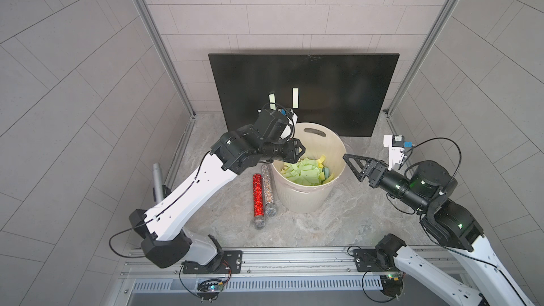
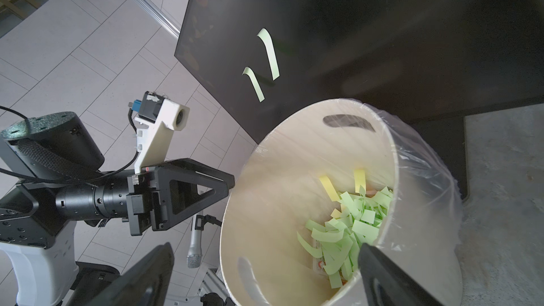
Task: Remove the sticky note from the monitor
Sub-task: Place the sticky note in the trash bin, then tear off the sticky note from the monitor.
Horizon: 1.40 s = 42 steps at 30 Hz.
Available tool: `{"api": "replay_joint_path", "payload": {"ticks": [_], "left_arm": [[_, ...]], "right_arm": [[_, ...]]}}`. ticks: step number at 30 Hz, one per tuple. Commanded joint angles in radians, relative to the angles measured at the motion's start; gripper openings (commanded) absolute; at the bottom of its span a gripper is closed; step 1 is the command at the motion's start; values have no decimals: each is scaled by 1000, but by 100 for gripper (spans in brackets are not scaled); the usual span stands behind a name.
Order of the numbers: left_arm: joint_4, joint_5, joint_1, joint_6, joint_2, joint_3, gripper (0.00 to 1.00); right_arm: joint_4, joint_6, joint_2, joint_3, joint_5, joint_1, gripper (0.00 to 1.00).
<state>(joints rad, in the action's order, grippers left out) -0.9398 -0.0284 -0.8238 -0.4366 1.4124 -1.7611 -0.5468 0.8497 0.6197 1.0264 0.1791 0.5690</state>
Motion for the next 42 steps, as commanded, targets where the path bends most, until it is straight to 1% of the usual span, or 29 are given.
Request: {"api": "replay_joint_path", "payload": {"ticks": [1,3,5,8,9,10,11,18,25,31,42], "left_arm": [[57,-35,20,5,-50,28,53],[79,-38,41,-1,-75,47,63],[110,-24,76,-15,-101,71,76],[166,59,161,-55,-140,118,88],[186,81,193,-74,-152,133,94],[202,114,226,-91,-162,148,98],[222,146,259,-108,-170,164,100],[342,338,459,-217,-195,252,100],[492,493,597,-350,-166,327,100],[602,556,638,-413,-109,345,100],[752,580,647,-501,6,347,100]], "right_arm": [[6,-6,-5,-2,-7,-6,100],[5,-9,-4,-1,-9,-6,100],[5,-12,-4,1,-9,-6,100],[5,-15,-2,5,-9,-8,100],[6,-17,-2,6,-9,-9,100],[6,-18,-1,7,-9,-10,100],[5,-20,0,10,-9,-11,100],[5,-27,10,15,-10,-14,100],[4,-32,33,28,-8,-16,100],[7,-32,49,32,-5,-17,100],[26,-29,61,23,-2,-20,100]]}}
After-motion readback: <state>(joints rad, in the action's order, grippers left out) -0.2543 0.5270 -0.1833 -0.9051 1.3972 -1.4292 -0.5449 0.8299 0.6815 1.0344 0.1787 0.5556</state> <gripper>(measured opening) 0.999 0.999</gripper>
